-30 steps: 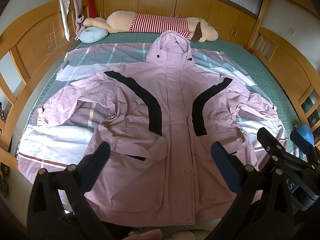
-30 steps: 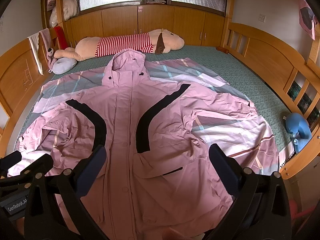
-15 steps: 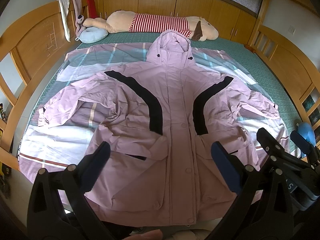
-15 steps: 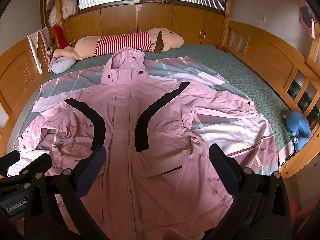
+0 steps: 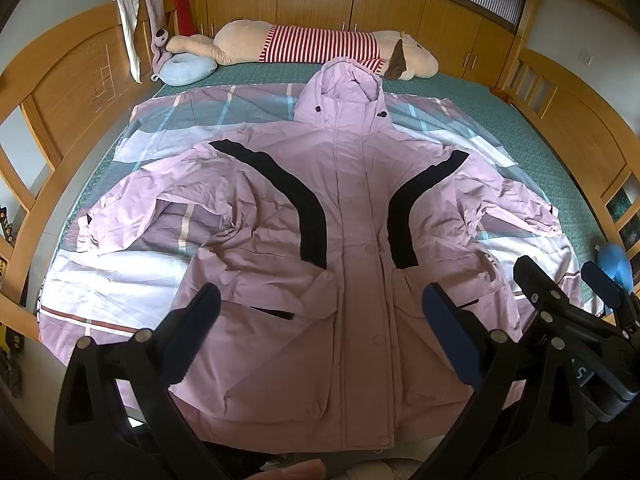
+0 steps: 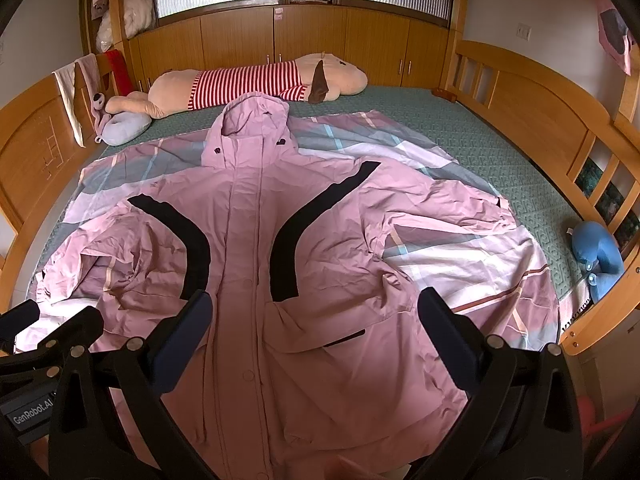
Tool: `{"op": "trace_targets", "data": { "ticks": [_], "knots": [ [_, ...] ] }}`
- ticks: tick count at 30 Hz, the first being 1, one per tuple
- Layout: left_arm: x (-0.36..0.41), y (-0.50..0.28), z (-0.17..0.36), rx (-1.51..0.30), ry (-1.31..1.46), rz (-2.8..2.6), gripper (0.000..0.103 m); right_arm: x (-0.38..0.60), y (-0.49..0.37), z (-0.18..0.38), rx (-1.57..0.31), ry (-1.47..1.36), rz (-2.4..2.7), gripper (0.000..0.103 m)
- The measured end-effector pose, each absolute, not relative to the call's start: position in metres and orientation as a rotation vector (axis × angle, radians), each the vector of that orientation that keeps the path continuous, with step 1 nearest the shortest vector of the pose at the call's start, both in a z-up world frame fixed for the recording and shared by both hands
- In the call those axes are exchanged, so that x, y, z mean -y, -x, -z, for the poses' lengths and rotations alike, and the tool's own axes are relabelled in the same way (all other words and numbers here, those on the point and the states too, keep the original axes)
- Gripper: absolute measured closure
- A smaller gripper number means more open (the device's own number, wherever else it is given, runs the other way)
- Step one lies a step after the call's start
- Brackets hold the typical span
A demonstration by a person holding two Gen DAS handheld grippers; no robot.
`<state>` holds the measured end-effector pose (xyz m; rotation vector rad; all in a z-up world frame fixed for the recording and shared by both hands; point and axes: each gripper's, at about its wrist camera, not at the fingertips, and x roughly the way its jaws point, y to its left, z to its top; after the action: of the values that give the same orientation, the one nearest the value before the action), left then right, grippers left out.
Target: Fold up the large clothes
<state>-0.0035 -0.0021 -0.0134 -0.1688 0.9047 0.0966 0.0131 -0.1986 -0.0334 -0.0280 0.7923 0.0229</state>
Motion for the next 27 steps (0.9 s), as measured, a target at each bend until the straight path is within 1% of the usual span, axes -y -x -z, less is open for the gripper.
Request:
{"op": "trace_targets", "data": {
  "ticks": [21, 27],
  "knots": [
    [0.000, 0.005, 0.015, -0.908, 0.162, -0.101, 0.002, 0.200, -0.014, 0.036, -0.797, 0.028, -0.023, 0.001],
    [-0.004, 0.002, 0.026, -0.920, 0.163, -0.095, 0.002, 0.202, -0.015, 0.039, -0.801, 0.027, -0.028, 0.001]
  ]
}}
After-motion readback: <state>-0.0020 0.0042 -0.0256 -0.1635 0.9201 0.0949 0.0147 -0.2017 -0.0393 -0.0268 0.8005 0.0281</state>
